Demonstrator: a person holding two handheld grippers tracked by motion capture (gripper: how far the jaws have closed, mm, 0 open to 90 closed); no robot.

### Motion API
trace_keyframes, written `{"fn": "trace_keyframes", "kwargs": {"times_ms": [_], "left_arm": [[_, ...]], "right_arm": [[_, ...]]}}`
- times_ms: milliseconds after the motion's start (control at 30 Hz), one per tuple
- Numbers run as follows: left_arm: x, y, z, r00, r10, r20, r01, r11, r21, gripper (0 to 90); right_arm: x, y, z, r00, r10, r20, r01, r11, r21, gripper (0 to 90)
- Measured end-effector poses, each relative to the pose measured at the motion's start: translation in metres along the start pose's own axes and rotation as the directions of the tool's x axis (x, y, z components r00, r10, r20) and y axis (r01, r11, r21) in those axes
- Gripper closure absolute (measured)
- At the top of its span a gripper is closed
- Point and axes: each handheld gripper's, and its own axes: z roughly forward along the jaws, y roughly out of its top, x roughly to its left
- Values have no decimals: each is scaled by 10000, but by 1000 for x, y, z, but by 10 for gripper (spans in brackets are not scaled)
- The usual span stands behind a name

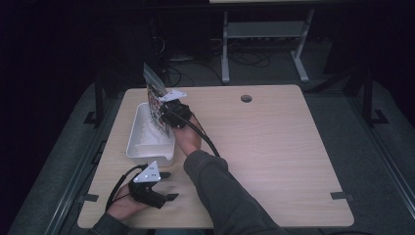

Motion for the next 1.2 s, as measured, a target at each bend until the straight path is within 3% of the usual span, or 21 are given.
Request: {"fn": "trace_keyframes", "kwargs": {"times_ms": [133, 400, 533, 700, 767, 867, 933, 1200], "left_arm": [[0, 0, 0, 10000, -12, -9, 12, 10000, 15, 229], [1, -1, -1, 10000, 19, -49, -19, 10000, 26, 230], [1, -1, -1, 10000, 20, -50, -20, 10000, 30, 230], [1, -1, 0, 10000, 33, -43, -33, 10000, 56, 230], [1, -1, 0, 10000, 26, -22, -26, 10000, 47, 230], [1, -1, 1, 10000, 35, -13, -35, 10000, 63, 230], [1, -1, 0, 10000, 41, -9, -41, 10000, 67, 230], [0, 0, 1, 10000, 51, -1, -51, 10000, 82, 230]], "right_arm": [[4, 0, 0, 9998, -57, 216, 57, 10000, -11, 714], [7, -4, 0, 9965, 390, 743, -374, 9991, -222, 717], [5, -5, 0, 9948, 739, 705, -721, 9970, -286, 718], [0, -5, 0, 9975, 666, 225, -659, 9974, -284, 705], [-6, -6, -1, 9965, 824, -168, -828, 9963, -239, 661], [-10, -7, -2, 9960, 862, -246, -867, 9960, -236, 609], [-14, -9, -2, 9936, 998, -533, -1012, 9946, -241, 534], [-23, -11, -10, 9862, 1200, -1144, -1237, 9920, -261, 444]]}}
